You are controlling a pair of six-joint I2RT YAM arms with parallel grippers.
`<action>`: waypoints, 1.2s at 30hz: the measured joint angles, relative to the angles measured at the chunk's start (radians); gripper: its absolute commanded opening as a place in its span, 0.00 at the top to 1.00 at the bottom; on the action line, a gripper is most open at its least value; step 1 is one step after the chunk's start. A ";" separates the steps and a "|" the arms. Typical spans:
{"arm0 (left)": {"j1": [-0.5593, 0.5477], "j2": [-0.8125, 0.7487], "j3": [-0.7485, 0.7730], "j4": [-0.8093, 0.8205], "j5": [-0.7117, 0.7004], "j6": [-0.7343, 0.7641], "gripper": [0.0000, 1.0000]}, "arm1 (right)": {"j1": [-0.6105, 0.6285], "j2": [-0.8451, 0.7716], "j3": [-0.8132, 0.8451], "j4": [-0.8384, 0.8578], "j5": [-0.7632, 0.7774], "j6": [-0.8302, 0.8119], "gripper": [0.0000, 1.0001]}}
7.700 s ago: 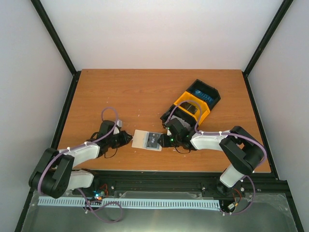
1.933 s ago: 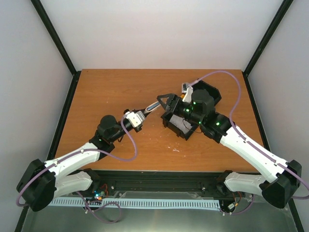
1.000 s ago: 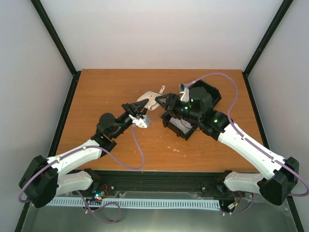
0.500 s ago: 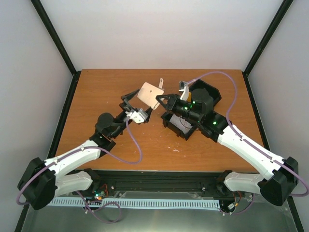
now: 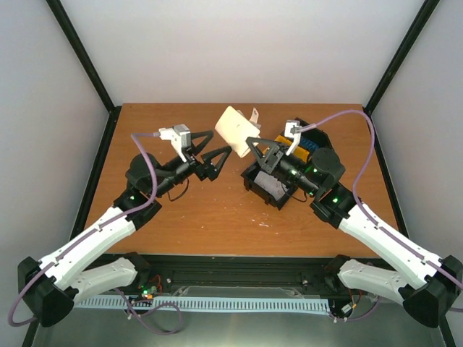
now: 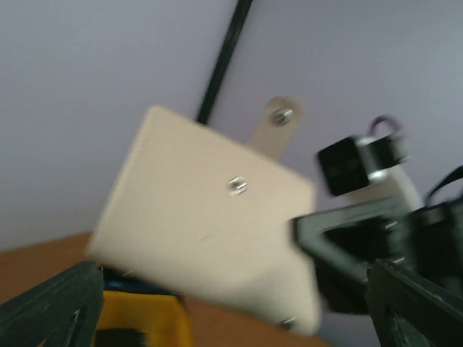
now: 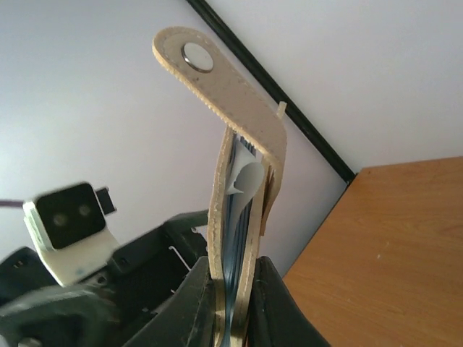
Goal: Put the credit cards into the card holder
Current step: Close the card holder at the center of the board.
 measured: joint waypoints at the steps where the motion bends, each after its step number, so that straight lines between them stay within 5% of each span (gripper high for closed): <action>1: 0.000 -0.008 -0.006 0.009 0.024 -0.062 0.00 | 0.000 0.004 -0.015 0.014 -0.015 -0.002 0.97; 9: 0.000 -0.056 -0.132 0.141 0.047 -0.517 0.00 | -0.003 0.058 -0.108 0.172 -0.122 0.065 0.97; 18: 0.000 -0.114 -0.175 0.131 -0.016 -0.695 0.05 | -0.003 0.071 -0.123 0.278 -0.188 0.121 0.96; 26: 0.000 -0.111 -0.176 0.120 -0.017 -0.706 0.30 | -0.003 0.095 -0.100 0.245 -0.280 0.093 0.96; 33: 0.000 -0.073 -0.166 0.141 -0.003 -0.693 0.70 | -0.003 0.091 -0.119 0.235 -0.329 0.114 0.95; 36: 0.000 -0.066 -0.170 0.156 0.004 -0.683 0.85 | -0.003 0.083 -0.137 0.244 -0.324 0.122 0.81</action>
